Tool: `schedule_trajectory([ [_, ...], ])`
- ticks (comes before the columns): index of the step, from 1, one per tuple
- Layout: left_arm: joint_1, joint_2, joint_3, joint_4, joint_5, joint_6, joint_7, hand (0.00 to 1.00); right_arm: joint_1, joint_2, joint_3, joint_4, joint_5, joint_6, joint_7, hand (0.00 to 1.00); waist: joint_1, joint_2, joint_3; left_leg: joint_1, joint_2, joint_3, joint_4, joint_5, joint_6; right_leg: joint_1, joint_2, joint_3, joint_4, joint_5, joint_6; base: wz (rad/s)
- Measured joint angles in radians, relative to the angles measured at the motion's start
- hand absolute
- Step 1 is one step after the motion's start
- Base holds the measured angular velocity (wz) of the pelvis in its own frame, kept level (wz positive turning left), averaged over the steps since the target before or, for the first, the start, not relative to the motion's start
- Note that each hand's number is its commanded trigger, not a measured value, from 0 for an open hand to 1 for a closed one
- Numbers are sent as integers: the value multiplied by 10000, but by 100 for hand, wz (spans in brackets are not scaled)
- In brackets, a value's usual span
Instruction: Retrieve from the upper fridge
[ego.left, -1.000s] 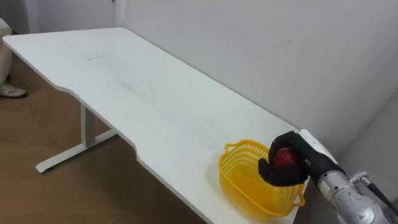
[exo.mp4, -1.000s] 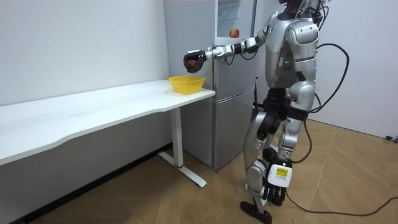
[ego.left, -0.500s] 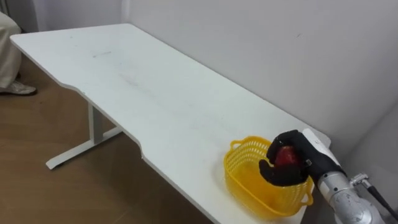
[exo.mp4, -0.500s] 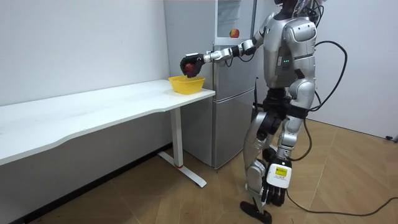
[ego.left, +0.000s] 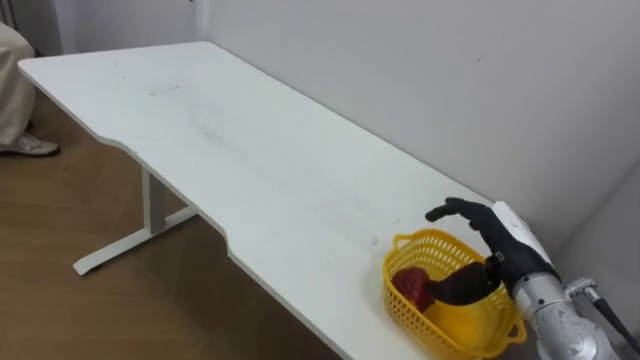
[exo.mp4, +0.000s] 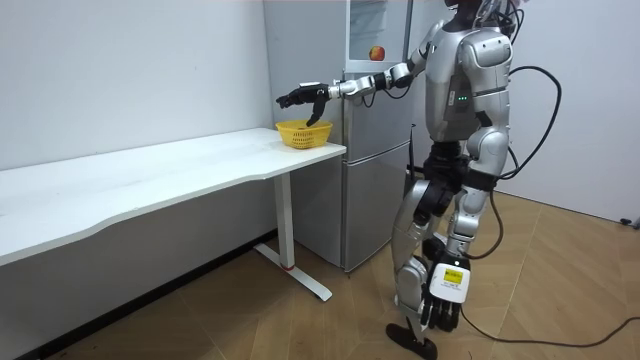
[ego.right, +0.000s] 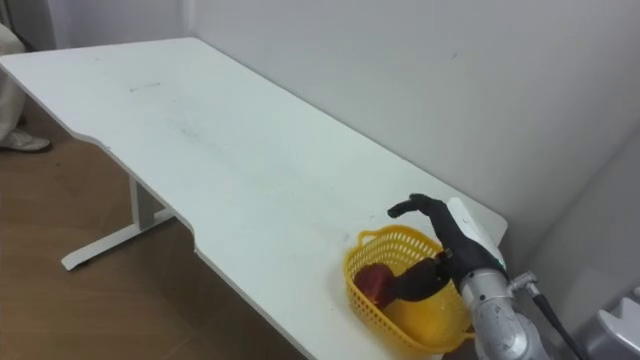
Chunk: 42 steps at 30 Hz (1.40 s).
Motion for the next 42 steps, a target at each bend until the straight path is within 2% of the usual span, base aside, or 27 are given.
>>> schedule_trajectory([
  [11, 22, 1, 5, -12, 12, 146, -56, 0, -1, 0, 30, 0, 65, 5, 0, 0, -7, -16, -12, 67, 10, 29, -34, 0, 0, 14, 13, 172, 0, 0, 0, 0],
  [18, 24, 1, 27, -13, 10, 230, -102, 0, 0, 0, 74, -192, 104, 86, 1, 0, -2, -85, -65, 201, 30, 127, -138, 1, 0, 57, 11, 316, 0, 0, 0, -3],
  [28, 75, 4, 39, -80, 27, 228, -307, 0, 8, -32, 62, -690, 855, 134, -19, 0, -112, -75, -58, 513, 39, 163, -229, -4, 4, 349, 2, 311, -3, 1, 3, -1],
  [34, 502, 4, 214, -199, 70, 217, -255, 0, 8, -185, 18, -2002, 910, 86, -317, 0, -434, -93, -78, 590, 41, 163, -228, -2, 3, 390, 6, 296, -5, 0, 4, 0],
  [35, 603, -2, 233, -228, 70, 214, -189, 0, 13, -183, 13, -2162, 910, 73, -397, 0, -494, -69, -61, 694, 38, 163, -236, -2, 3, 502, 5, 327, -13, 0, 4, 0],
  [38, 765, -2, 240, -282, 63, 209, 53, 0, 59, -189, -31, -2351, 936, -131, -491, 0, -623, 9, -75, 1013, 59, 243, -352, -8, 10, 726, 5, 567, 6, 0, 4, -6],
  [40, 811, -23, 248, -326, 67, 207, 109, 0, 61, -193, -134, -2411, 933, -194, -563, 0, -726, 77, -112, 1068, 81, 267, -317, -40, 23, 817, 12, 602, 6, 2, 9, -7],
  [42, 909, -111, 321, -578, 120, 181, 118, 0, 101, -197, -453, -3044, 917, -191, -647, 0, -956, 260, -160, 1071, 82, 246, -257, -55, 26, 831, 10, 609, 0, 13, 26, -3],
])
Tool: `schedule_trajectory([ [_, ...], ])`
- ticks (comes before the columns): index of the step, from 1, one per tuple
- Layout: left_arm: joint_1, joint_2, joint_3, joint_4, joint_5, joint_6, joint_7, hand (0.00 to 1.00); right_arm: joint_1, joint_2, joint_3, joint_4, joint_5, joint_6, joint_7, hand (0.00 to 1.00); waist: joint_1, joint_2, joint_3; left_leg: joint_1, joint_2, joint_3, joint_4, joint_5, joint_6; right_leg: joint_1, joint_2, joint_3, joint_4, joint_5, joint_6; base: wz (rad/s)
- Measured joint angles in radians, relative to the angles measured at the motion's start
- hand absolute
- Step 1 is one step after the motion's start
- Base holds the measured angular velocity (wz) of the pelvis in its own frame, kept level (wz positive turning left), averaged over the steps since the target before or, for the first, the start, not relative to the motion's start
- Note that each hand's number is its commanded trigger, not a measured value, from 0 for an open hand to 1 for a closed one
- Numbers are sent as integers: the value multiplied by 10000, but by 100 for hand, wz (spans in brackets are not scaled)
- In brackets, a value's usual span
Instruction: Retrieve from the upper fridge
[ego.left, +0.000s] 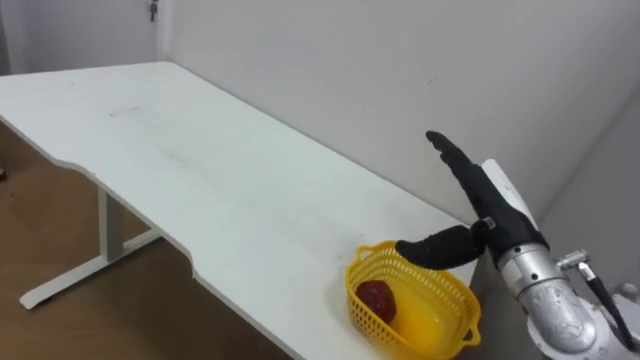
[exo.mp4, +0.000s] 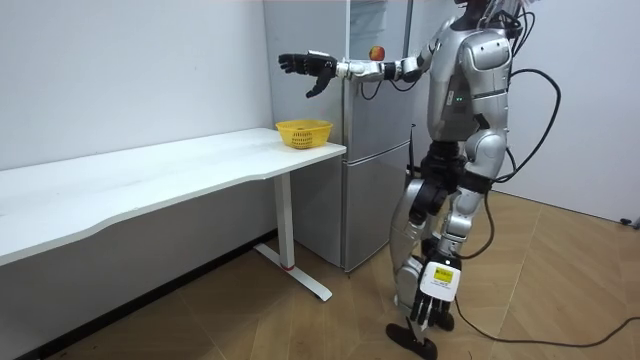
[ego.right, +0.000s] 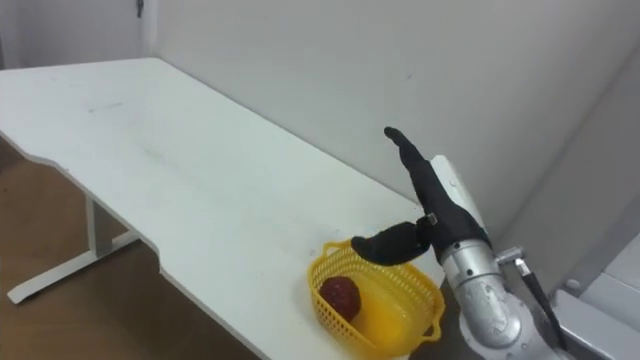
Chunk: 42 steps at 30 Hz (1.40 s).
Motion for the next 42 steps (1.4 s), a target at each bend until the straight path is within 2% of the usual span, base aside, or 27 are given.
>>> schedule_trajectory([
  [1, 2, -7, 6, 2, 2, 0, 3, 0, 16, 0, -65, -220, -11, -11, -42, 0, -66, 66, -19, 48, 0, 15, -4, 0, 0, 7, -2, 15, 1, 1, 2, -12],
  [3, 68, -43, 26, 2, 7, 2, 38, 0, 73, 1, -169, -728, -33, -70, -141, 0, -157, 320, -8, 265, 3, 95, -94, -1, 6, 161, -11, 240, 0, 3, 5, -17],
  [5, 197, -218, 81, -43, 34, 8, 45, 0, 336, 2, -402, -1175, -107, -177, -213, 0, -241, 697, -96, 563, 0, 210, -229, -24, 46, 383, -16, 508, 0, -4, 25, -16],
  [7, 398, -338, 85, -273, 93, 22, 54, 0, 346, 7, -428, -1332, -99, -186, -239, 0, -462, 876, -172, 668, 2, 256, -264, -23, 49, 461, -86, 500, 1, -10, 35, -9],
  [8, 451, -404, 87, -344, 122, 28, 64, 0, 469, 9, -617, -1568, -121, -180, -240, 0, -521, 941, -180, 719, 30, 352, -284, -21, 48, 472, -86, 528, 0, -14, 40, -20],
  [9, 449, -485, 91, -385, 132, 23, 63, 0, 625, 46, -806, -1883, -185, -181, -249, 0, -514, 1009, -132, 854, 67, 478, -354, -20, 45, 538, -76, 553, -3, -13, 40, -24],
  [12, 555, -651, 71, -376, 202, 5, 35, 0, 1107, 73, -978, -2769, -400, -230, -249, 0, -747, 1088, -106, 1012, 102, 576, -449, -19, 42, 615, -67, 587, 8, -14, 41, -15],
  [17, 534, -674, 69, -369, 183, -145, -137, 0, 1953, 95, -1031, -4414, -893, -370, -40, 0, -934, 1155, -59, 1159, 196, 879, -488, -73, 18, 610, 15, 1093, 18, -12, 38, -21],
  [19, 511, -674, 70, -368, 182, -186, -187, 0, 2149, 100, -1034, -4969, -994, -430, 101, 0, -1074, 1182, -65, 1163, 205, 897, -477, -92, 19, 607, 21, 1132, 17, -12, 38, -10],
  [22, 486, -679, 28, -259, 194, -260, -335, 0, 2182, 233, -1044, -5652, -1658, -462, 236, 0, -1253, 1287, -114, 1196, 242, 1073, -485, -112, 19, 577, 37, 1329, 11, -12, 37, -17],
  [26, 332, -768, -19, 28, 186, -520, -414, 0, 2469, 534, -1120, -6663, -2303, -837, 273, 0, -1354, 1605, -170, 1382, 262, 1423, -624, -138, 63, 573, 32, 1603, 22, -11, 37, -25],
  [28, 347, -773, -47, 124, 179, -574, -404, 0, 2509, 537, -1207, -7036, -2348, -1018, 275, 0, -1613, 1705, -184, 1412, 251, 1442, -637, -145, 79, 596, 24, 1609, 30, -12, 37, -9],
  [29, 384, -772, -102, 124, 192, -614, -378, 0, 2511, 538, -1351, -7170, -2349, -1206, 272, 0, -1666, 1742, -165, 1511, 255, 1525, -712, -143, 82, 624, 25, 1649, 35, -12, 38, -18],
  [36, 410, -808, -176, 167, 169, -739, -423, 0, 3034, 538, -2595, -7799, -2595, -1856, 9, 0, -2124, 1816, -170, 1880, 262, 1683, -986, -127, 83, 739, 46, 1947, 16, -12, 38, -10],
  [39, 206, -810, -189, 622, 185, -912, -413, 0, 3318, 547, -2967, -7919, -2600, -2001, -162, 0, -2272, 1862, -172, 2065, 274, 1798, -1127, -122, 83, 726, 82, 2168, 18, -12, 38, -17],
  [42, 196, -811, -183, 1010, 189, -1006, -365, 0, 3502, 561, -3264, -8039, -2623, -2135, -448, 0, -2413, 1870, -177, 2163, 313, 1973, -1218, -123, 81, 734, 161, 2193, 26, -11, 36, -25],
])
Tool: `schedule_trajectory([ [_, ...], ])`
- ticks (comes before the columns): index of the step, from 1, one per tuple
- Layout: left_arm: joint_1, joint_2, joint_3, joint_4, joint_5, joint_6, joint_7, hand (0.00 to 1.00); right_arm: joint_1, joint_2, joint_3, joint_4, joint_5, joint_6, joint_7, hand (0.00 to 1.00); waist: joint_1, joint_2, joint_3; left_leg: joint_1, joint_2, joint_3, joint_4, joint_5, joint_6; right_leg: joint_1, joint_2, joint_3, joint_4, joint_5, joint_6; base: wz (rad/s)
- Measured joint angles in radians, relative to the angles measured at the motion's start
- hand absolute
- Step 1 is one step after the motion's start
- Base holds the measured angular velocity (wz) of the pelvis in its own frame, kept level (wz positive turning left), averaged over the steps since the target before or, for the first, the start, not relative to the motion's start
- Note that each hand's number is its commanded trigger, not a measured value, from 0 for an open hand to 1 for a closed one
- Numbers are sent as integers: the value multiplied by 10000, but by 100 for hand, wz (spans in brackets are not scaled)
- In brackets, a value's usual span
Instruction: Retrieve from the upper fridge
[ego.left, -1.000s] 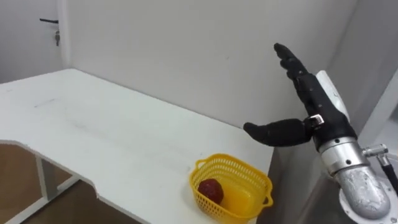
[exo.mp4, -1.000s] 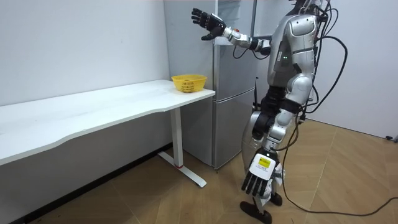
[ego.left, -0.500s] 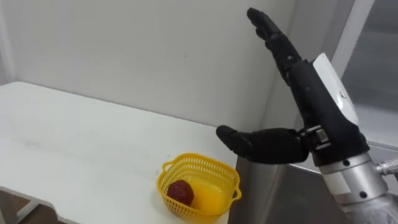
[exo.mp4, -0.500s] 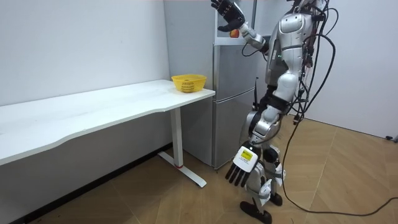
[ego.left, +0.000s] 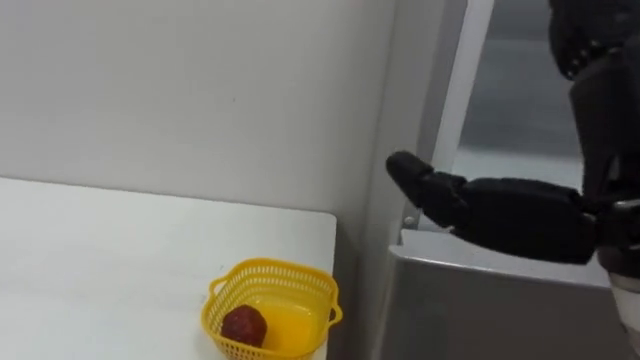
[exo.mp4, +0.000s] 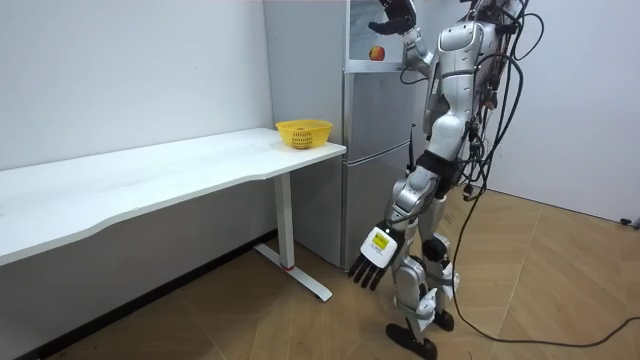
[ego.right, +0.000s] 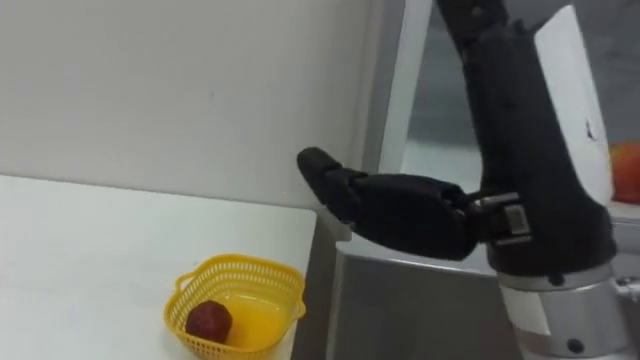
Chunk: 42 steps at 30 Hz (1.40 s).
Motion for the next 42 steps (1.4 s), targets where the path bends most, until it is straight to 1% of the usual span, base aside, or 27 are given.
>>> schedule_trajectory([
  [3, -71, 0, -2, 224, 6, -88, 19, 0, 5, 9, -366, -27, -133, -198, -262, 0, -185, -3, -3, 72, 6, 12, -77, 0, -1, 11, 26, 114, 2, 1, -1, -13],
  [6, -80, -3, -2, 291, 3, -182, 50, 0, 230, 16, -960, -129, -415, -510, -756, 0, -216, 17, -3, 220, 61, 265, -92, -4, -12, 7, 62, 398, 3, 3, -4, -20],
  [9, -64, -5, -7, 284, 0, -242, 194, 0, 485, 73, -1348, -126, -434, -672, -1125, 0, -313, 28, 1, 232, 68, 271, -107, -20, -27, 1, 110, 513, 5, 7, -11, -12],
  [10, -85, -5, -7, 272, 0, -280, 208, 0, 523, 75, -1455, -119, -432, -686, -1212, 0, -330, 32, 2, 235, 69, 278, -107, -20, -28, -13, 112, 526, 4, 7, -12, -5],
  [12, -81, -5, -5, 273, 0, -375, 232, 0, 550, 77, -1842, -34, -464, -706, -1504, 0, -474, 84, -2, 258, 71, 284, -105, -23, -29, -24, 110, 518, 2, 8, -13, 0],
  [15, -53, -7, -6, 287, -35, -397, 441, 0, 562, 76, -2219, 390, -321, -832, -1876, 0, -539, 134, 6, 307, 77, 286, -105, -22, -31, -10, 107, 569, 6, 11, -19, -6],
  [17, -46, -6, -9, 287, -76, -397, 486, 0, 563, 75, -2250, 665, -127, -792, -1989, 0, -526, 166, 5, 326, 84, 283, -99, -22, -31, -1, 90, 605, 18, 15, -26, -11],
  [21, -72, -6, -130, 285, -75, -394, 466, 0, 561, 60, -2245, 1350, 59, -775, -2068, 0, -539, 199, 30, 347, 86, 286, -165, -23, -34, -3, 103, 636, 63, 19, -32, -6],
  [22, -99, -5, -126, 282, -69, -391, 444, 0, 561, 38, -2242, 1676, 161, -763, -2055, 0, -492, 195, 61, 402, 90, 300, -226, -21, -38, -16, 116, 636, 128, 18, -32, -10],
  [25, -81, -3, 19, 160, -56, -392, 360, 0, 571, 38, -2265, 2398, 186, -562, -2058, 0, -471, 136, 94, 400, 90, 341, -240, -16, -43, -60, 160, 661, 141, 17, -34, -9],
  [27, -72, 1, 209, 112, -62, -381, 338, 0, 570, 36, -2273, 3009, 484, -566, -2038, 0, -458, 84, 77, 378, 100, 411, -243, -14, -45, -136, 170, 727, 141, 15, -37, -11],
  [28, -68, 1, 228, 67, -59, -378, 339, 0, 570, 36, -2273, 3144, 601, -539, -2040, 0, -456, 36, 64, 356, 100, 412, -243, -11, -47, -167, 169, 695, 141, 15, -38, -6],
  [29, -79, 8, 256, 46, -59, -378, 339, 0, 571, 29, -2274, 3484, 828, -463, -2040, 0, -462, 9, 69, 305, 100, 410, -238, -10, -48, -194, 166, 646, 129, 18, -42, 0],
  [31, -71, 15, 258, 16, -40, -361, 340, 0, 636, 29, -2274, 3952, 1124, -238, -2034, 0, -474, -49, 33, 331, 101, 409, -236, -9, -49, -198, 165, 585, 124, 18, -42, 0],
  [33, -95, 15, 258, -15, 13, -346, 340, 0, 644, 29, -2273, 4244, 1413, 69, -2033, 0, -436, -60, 31, 328, 109, 411, -245, -9, -49, -240, 166, 512, 127, 18, -43, 0],
  [36, -136, 34, 261, -17, 10, -306, 340, 0, 630, 26, -2264, 4578, 1440, 79, -2014, 0, -406, -82, 12, 269, 116, 412, -245, -8, -51, -260, 171, 498, 143, 19, -44, -1],
  [37, -154, 62, 261, -56, -2, -284, 340, 0, 556, -1, -2260, 4958, 1522, 79, -1923, 0, -405, -107, 5, 252, 119, 409, -241, -7, -51, -240, 165, 511, 139, 19, -44, 0],
  [38, -168, 79, 261, -106, -1, -248, 340, 0, 428, -112, -2260, 5430, 1585, 121, -1821, 0, -389, -118, 4, 277, 120, 409, -231, -5, -52, -271, 155, 531, 137, 19, -44, -3],
  [39, -176, 90, 261, -117, -1, -249, 340, 0, 312, -196, -2261, 5767, 1755, 272, -1758, 0, -367, -116, 8, 265, 120, 410, -232, -4, -52, -333, 165, 601, 138, 19, -44, -5],
  [40, -183, 95, 261, -117, -1, -249, 340, 0, 258, -219, -2261, 5884, 1805, 332, -1723, 0, -345, -118, 14, 260, 120, 410, -233, -4, -52, -345, 174, 628, 136, 19, -44, -6],
  [42, -260, 148, 261, -133, -20, -244, 296, 0, 148, -337, -2247, 6303, 1971, 423, -1586, 0, -266, -136, 39, 246, 129, 378, -239, -1, -57, -340, 136, 503, 125, 19, -44, 0],
])
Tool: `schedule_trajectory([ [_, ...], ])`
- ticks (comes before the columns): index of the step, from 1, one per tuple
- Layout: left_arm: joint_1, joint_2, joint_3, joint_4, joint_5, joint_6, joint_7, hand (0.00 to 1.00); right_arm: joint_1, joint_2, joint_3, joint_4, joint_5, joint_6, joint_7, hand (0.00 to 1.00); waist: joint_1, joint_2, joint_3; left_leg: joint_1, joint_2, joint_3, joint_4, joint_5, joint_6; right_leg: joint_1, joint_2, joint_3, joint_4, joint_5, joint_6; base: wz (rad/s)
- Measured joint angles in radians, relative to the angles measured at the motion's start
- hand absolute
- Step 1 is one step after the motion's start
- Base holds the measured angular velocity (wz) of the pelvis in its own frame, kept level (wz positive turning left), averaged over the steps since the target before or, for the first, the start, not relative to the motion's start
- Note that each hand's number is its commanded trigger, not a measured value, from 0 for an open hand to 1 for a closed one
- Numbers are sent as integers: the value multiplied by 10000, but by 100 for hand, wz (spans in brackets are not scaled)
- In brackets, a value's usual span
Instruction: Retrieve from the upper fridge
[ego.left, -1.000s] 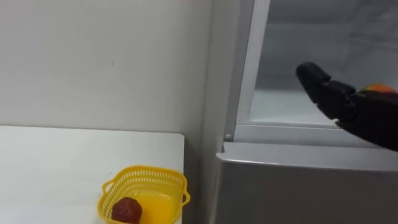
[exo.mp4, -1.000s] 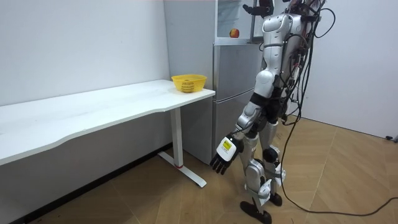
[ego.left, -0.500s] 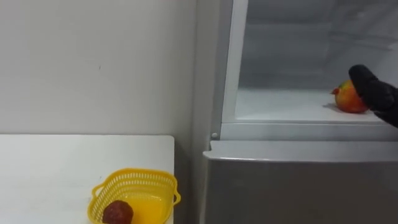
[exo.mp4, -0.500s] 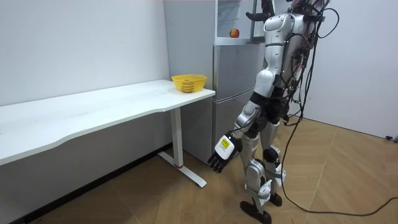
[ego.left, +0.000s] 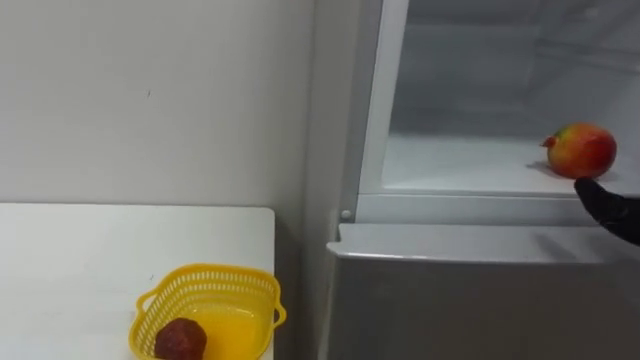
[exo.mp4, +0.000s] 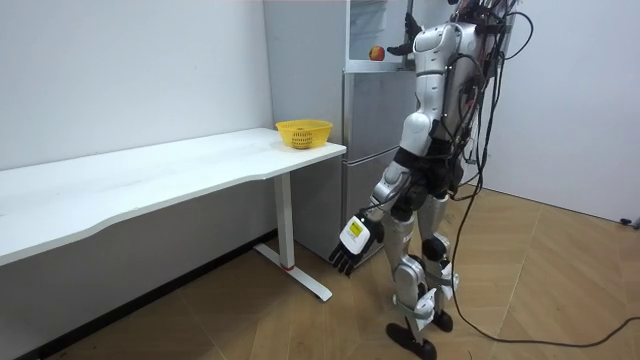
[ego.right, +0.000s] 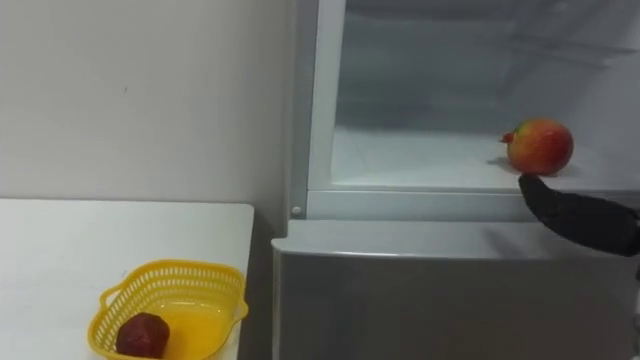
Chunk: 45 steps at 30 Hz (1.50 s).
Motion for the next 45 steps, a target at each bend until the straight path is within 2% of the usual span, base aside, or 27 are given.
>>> schedule_trajectory([
  [5, 0, 29, -34, -256, 30, 96, -151, 0, -719, -156, 132, 846, 455, 244, 129, 0, 92, -77, 62, -68, 6, -16, -1, 10, -17, -77, -1, -26, -4, 1, -1, 1],
  [11, 27, 53, -97, -273, 31, 254, -257, 0, -1129, -316, 164, 1159, 685, 301, 131, 0, 236, -164, 42, -253, -34, -196, 46, 25, -28, -144, -26, -157, -1, 17, -29, 5],
  [14, 4, 60, -107, -273, 6, 300, -312, 0, -1155, -600, 265, 1475, 1001, 317, 182, 0, 309, -188, 29, -274, -38, -284, 78, 24, -28, -156, -49, -296, -7, 17, -29, 11],
  [19, 20, 62, -119, -266, -46, 417, -354, 0, -1201, -655, 488, 1500, 1413, 337, 298, 0, 329, -190, 22, -436, -34, -399, 169, 25, -30, -213, -48, -336, 3, 17, -29, 7],
  [23, 9, 63, -253, -195, -66, 428, -396, 0, -1479, -660, 604, 1500, 1986, 535, 415, 0, 323, -192, 18, -594, -37, -410, 302, 28, -34, -294, -65, -405, 17, 20, -34, 1],
  [27, 32, 61, -291, -207, -64, 426, -398, 0, -1764, -892, 697, 1595, 2334, 526, 417, 0, 341, -208, 10, -615, -44, -427, 318, 28, -34, -287, -83, -461, 16, 23, -39, 2],
  [29, 90, 68, -291, -204, -62, 431, -398, 0, -2275, -903, 871, 2123, 2726, 525, 426, 0, 303, -250, -15, -581, -42, -418, 320, 28, -34, -258, -81, -445, 10, 29, -49, 0],
  [33, 136, 65, -280, -212, -36, 449, -401, 0, -2800, -910, 909, 3054, 3341, 533, 755, 0, 331, -286, -11, -552, -40, -423, 315, 27, -34, -231, -80, -464, 9, 38, -64, 0],
  [37, 250, 80, -229, -437, 13, 509, -520, 0, -2972, -1022, 909, 3628, 3342, 543, 915, 0, 333, -277, -16, -554, -40, -423, 288, 26, -34, -303, -83, -539, 8, 48, -78, 0],
  [41, 332, 76, -95, -489, 38, 625, -603, 0, -2978, -1345, 908, 3743, 3384, 729, 1052, 0, 335, -243, -37, -591, -39, -416, 250, 31, -41, -379, -74, -554, 13, 48, -78, -2],
  [45, 311, 136, 35, -486, 16, 656, -572, 0, -3271, -1617, 916, 4366, 3391, 749, 1131, 0, 359, -268, -45, -604, -38, -419, 250, 34, -40, -358, -70, -541, 13, 48, -78, 0],
])
